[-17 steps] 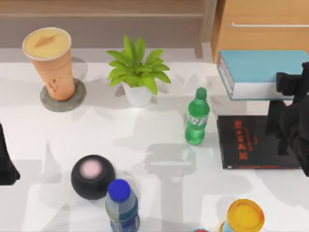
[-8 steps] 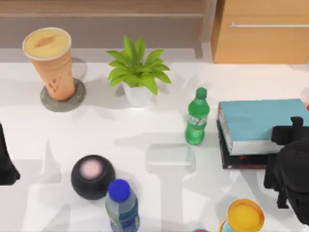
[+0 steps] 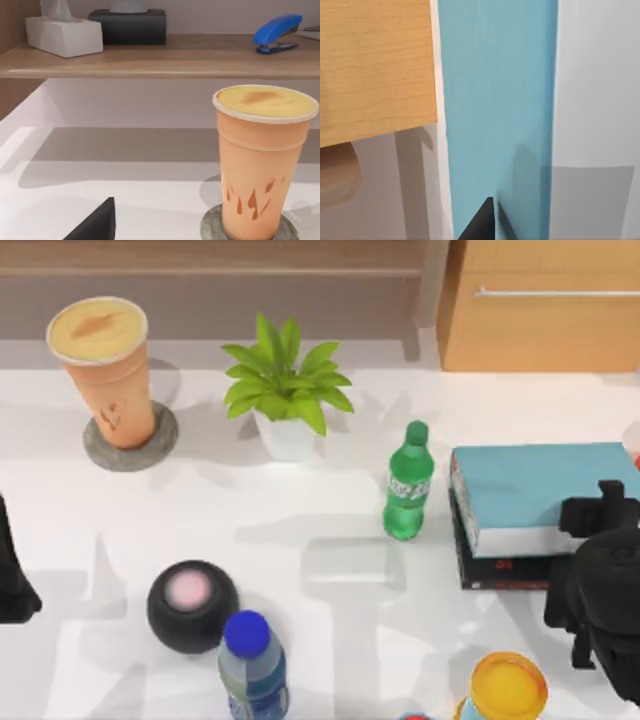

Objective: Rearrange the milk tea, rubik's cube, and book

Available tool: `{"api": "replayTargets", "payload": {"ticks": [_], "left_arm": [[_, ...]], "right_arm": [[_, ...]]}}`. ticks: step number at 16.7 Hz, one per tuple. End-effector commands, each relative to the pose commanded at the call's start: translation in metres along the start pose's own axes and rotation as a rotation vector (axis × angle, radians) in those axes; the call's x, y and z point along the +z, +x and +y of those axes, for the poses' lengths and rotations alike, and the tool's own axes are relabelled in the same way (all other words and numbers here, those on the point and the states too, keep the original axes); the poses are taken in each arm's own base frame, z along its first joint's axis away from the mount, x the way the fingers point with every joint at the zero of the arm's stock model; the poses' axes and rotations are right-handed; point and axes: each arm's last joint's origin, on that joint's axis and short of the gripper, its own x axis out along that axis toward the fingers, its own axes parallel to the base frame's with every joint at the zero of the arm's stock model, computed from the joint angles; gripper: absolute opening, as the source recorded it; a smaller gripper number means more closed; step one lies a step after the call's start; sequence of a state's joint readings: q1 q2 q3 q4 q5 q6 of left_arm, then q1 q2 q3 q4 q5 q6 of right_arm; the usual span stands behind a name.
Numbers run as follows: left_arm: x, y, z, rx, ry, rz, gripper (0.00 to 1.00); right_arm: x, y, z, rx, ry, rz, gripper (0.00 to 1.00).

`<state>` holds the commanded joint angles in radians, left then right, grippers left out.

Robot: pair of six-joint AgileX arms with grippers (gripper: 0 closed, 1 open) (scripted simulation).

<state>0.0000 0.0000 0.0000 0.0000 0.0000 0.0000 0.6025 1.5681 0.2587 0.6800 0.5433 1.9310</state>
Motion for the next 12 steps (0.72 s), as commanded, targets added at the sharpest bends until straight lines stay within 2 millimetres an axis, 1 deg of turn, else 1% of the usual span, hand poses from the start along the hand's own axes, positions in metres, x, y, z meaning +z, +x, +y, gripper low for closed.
{"api": "replayTargets", "payload": {"ticks": [1,12], "left_arm": [[0.0,0.0,0.0,0.0,0.0,0.0,1.0],[0.0,0.0,0.0,0.0,0.0,0.0,1.0]], "right_arm": [[0.0,0.0,0.0,0.0,0.0,0.0,0.0],[0.0,0.0,0.0,0.0,0.0,0.0,0.83]]}}
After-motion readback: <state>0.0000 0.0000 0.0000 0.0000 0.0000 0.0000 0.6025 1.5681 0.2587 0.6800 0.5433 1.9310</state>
